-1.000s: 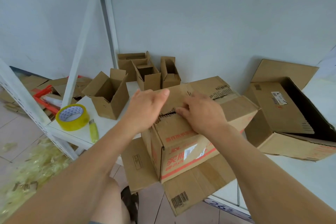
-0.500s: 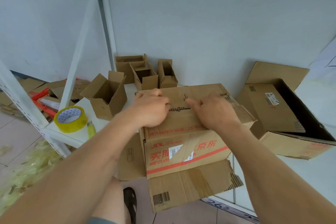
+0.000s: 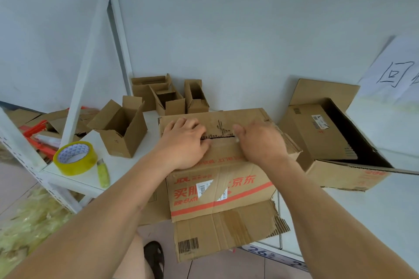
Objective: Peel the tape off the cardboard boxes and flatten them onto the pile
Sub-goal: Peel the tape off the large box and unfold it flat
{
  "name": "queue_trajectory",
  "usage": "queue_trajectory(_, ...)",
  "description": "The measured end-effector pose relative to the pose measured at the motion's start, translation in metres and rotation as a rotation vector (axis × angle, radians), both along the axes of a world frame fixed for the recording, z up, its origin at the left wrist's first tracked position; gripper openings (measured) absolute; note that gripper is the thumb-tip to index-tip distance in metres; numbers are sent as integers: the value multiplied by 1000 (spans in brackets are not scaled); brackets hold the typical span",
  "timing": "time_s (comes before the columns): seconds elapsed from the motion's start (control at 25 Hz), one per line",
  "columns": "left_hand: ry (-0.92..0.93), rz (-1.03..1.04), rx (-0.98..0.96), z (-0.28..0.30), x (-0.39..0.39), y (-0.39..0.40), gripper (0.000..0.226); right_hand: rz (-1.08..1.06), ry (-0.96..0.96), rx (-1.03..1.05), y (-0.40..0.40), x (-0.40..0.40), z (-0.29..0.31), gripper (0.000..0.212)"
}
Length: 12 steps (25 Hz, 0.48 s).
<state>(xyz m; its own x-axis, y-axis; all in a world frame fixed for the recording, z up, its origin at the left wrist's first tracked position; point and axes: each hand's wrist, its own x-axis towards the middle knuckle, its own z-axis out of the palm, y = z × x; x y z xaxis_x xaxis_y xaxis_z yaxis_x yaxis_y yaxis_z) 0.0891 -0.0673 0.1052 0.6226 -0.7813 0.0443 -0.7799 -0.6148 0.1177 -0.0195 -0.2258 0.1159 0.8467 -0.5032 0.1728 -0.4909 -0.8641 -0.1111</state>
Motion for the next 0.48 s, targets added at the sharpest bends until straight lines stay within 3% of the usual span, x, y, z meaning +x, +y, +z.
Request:
queue_trajectory(0.08, 2, 0, 23, 3, -1, 1, 60, 47, -30, 46, 4, 4, 0, 41)
queue_trajectory(0.12, 1, -4, 29, 4, -2, 2, 64, 28, -39, 22, -2, 3, 0, 33)
queue_trajectory(0.32, 31, -52, 31, 5, 0, 4, 64, -227, -157, 51, -57, -21, 3, 22)
queue_trajectory(0.48, 57, -31, 142, 16, -10, -15, 77, -136, -40, -9, -41, -18, -1, 32)
